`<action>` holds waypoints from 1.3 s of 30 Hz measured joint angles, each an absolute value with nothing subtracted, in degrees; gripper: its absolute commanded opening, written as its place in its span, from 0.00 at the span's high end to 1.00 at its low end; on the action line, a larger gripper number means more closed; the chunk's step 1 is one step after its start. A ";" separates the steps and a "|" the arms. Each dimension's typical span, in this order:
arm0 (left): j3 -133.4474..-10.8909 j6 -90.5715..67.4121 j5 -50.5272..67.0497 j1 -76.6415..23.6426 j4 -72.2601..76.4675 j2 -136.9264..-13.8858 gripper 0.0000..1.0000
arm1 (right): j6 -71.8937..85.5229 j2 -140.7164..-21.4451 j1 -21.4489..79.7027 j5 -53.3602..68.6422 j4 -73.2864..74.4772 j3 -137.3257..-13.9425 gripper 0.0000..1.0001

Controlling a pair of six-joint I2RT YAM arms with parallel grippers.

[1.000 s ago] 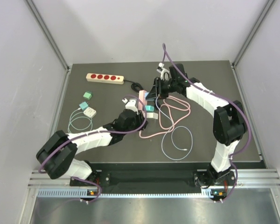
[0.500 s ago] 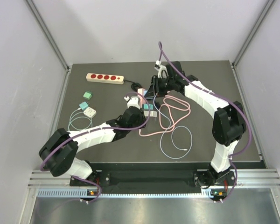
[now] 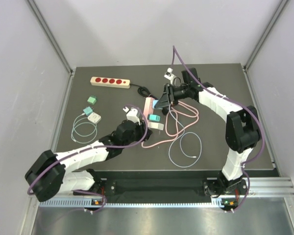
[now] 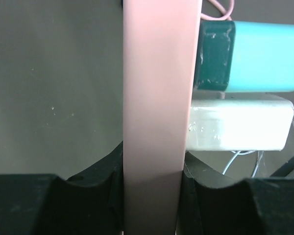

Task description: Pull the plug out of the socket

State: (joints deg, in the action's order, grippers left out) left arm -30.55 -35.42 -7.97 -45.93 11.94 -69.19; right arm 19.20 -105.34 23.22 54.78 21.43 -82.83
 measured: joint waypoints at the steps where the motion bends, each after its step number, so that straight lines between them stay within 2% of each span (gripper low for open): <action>1: -30.33 -35.22 -7.75 -45.91 11.92 -68.45 1.00 | 19.40 -105.19 22.90 55.40 21.45 -82.41 1.00; 13: -32.84 -35.59 -9.37 -45.95 5.52 -65.84 1.00 | 22.48 -103.85 22.39 53.01 22.15 -81.41 1.00; 27: -43.42 -36.16 -14.79 -46.19 -3.40 -75.13 1.00 | 24.67 -103.09 23.88 40.27 23.53 -84.01 1.00; 39: -45.04 -36.03 -16.40 -46.19 -3.57 -77.56 1.00 | 23.38 -102.72 24.32 36.97 24.38 -84.88 1.00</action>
State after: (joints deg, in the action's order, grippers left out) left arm -45.04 -36.03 -16.40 -46.19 -3.57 -77.56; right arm 23.38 -102.72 24.32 36.97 24.38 -84.88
